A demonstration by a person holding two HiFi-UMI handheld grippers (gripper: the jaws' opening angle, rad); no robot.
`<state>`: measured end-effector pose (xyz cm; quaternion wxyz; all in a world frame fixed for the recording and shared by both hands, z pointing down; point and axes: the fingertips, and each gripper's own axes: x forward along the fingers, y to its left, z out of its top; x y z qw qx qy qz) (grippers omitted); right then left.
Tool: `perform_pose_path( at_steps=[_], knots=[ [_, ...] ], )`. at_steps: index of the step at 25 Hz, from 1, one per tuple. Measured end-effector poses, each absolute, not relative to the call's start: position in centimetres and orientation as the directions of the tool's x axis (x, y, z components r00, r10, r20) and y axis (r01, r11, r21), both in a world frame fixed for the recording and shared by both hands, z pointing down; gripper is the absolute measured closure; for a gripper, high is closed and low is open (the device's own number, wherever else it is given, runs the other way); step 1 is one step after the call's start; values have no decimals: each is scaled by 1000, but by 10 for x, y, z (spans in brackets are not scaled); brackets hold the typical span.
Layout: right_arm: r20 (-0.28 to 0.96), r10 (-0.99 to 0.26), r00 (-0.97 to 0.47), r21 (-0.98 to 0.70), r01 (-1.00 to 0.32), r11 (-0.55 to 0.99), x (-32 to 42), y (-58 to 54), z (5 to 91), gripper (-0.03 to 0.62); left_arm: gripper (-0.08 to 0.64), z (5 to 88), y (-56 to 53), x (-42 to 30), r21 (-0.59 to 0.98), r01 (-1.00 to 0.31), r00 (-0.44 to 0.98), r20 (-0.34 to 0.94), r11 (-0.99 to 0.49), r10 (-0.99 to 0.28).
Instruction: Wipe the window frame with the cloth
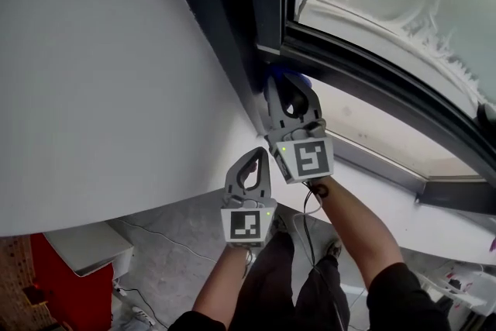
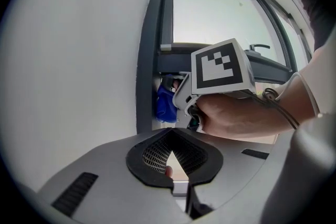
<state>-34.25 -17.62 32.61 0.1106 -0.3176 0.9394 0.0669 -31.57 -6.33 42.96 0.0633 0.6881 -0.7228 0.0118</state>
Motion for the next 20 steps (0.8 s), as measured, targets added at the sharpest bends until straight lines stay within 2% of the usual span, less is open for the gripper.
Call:
perform_pose_path(
  at_steps=[9,14,20],
  knots=[
    [-267,-555,-788,31,-583,812,-290,-114,312,570,557,409,-23,-291,37,-998,-45,140,51,-989],
    [-272,-538,-798,33,-567,823,-237,-68,298,570,557,393,-2,-247,6,-1000,-7,141,8,-990],
    [-231,-560,-796,27,-581,814,-151,-9,279,569,557,372,38,-184,40,-999,36,149,-31,-988]
  ],
)
